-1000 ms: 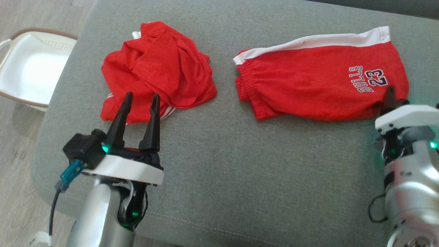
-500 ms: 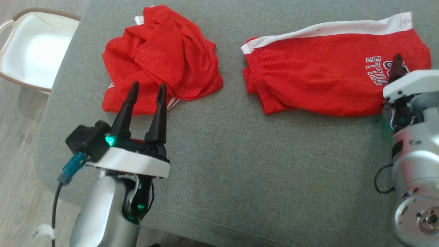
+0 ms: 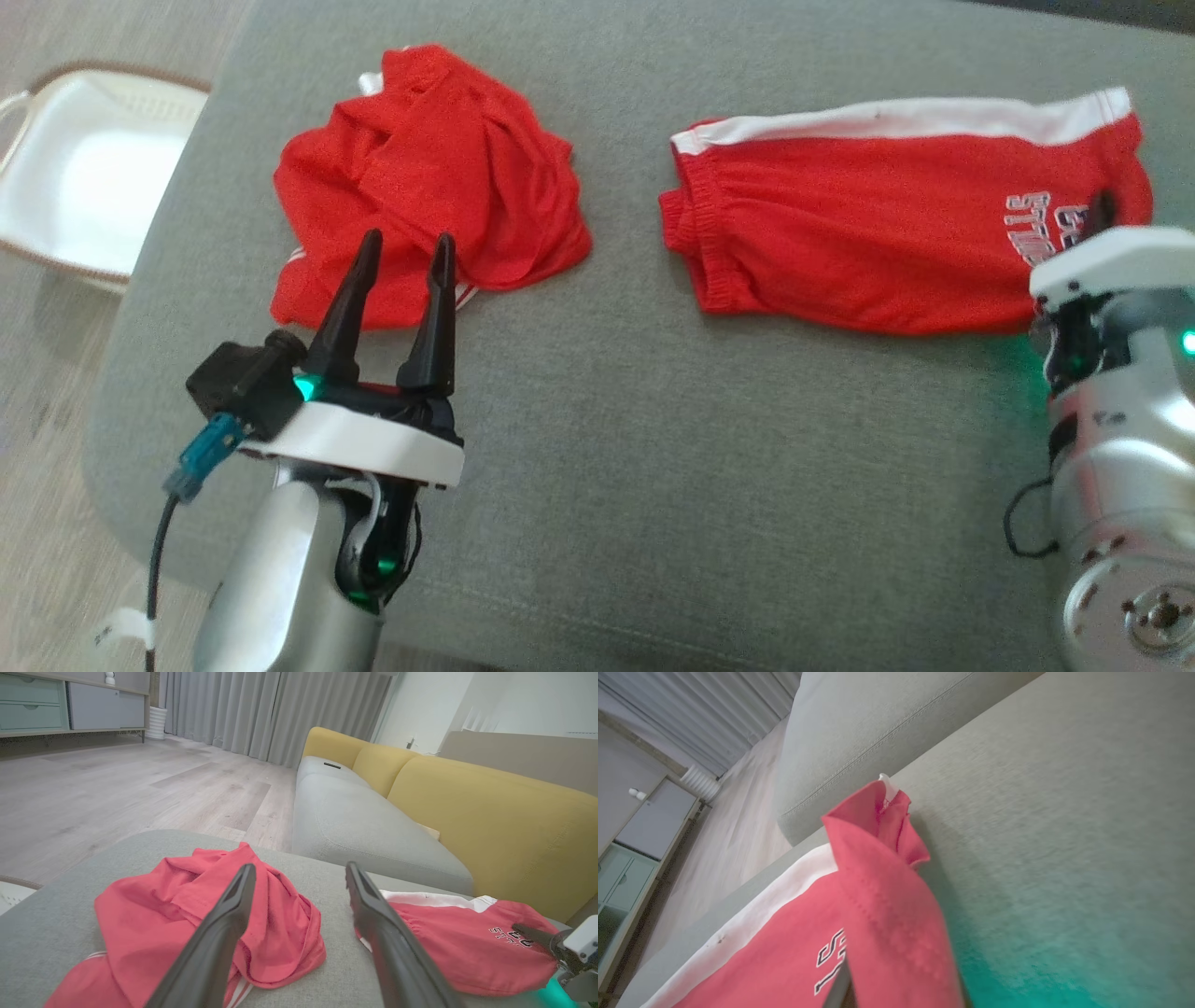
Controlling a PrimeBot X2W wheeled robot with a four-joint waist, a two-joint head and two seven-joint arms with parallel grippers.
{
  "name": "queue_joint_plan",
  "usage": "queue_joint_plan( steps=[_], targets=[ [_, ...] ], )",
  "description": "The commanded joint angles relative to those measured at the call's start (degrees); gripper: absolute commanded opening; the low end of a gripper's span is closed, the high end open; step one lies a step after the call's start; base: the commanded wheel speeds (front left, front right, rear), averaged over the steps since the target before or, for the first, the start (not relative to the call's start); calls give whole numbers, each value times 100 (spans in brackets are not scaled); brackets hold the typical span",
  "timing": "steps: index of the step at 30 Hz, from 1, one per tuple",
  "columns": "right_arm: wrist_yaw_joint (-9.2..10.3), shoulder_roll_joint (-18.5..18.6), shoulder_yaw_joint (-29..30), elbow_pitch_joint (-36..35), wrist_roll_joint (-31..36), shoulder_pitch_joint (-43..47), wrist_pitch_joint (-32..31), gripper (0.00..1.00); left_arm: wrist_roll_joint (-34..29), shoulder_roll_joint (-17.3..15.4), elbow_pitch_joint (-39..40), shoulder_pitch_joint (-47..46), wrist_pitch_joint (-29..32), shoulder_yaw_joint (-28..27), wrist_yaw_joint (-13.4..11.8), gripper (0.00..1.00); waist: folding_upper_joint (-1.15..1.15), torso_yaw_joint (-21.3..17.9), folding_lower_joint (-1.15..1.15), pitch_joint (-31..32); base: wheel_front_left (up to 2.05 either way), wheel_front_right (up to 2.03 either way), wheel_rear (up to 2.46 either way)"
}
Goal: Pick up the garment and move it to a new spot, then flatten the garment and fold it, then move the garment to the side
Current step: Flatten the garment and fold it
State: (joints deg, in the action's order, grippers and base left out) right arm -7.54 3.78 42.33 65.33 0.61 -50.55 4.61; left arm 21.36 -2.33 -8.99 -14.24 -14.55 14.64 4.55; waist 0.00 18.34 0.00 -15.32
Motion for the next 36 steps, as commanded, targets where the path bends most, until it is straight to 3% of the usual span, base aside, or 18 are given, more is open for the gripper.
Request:
queue_joint_plan(
  steps=[1,13,18,22,29,36],
  targets=[
    [5,-84,-58,-134,-109,44,199,0,-51,-54,161,-48,-45,-200,24,100,0,-183,0,227,0,0,0],
    [5,20,462,-528,-92,1118,479,0,-145,-54,61,318,-45,-293,105,100,0,-662,0,827,0,0,0],
    [5,-46,657,-826,-82,1405,522,0,-135,-54,77,400,-45,-223,134,100,0,-668,0,860,0,0,0],
    [5,-81,492,-1062,-201,1253,568,0,-142,-54,68,388,-45,-174,159,100,0,-586,0,793,0,0,0],
    [5,-89,-850,-740,-915,896,752,0,-121,-54,-12,382,-45,-251,182,100,0,-468,0,869,0,0,0],
    [5,-90,-3101,-821,-2611,1053,876,0,-68,-54,-129,420,-45,-282,197,100,0,-366,0,1039,0,0,0]
  ],
)
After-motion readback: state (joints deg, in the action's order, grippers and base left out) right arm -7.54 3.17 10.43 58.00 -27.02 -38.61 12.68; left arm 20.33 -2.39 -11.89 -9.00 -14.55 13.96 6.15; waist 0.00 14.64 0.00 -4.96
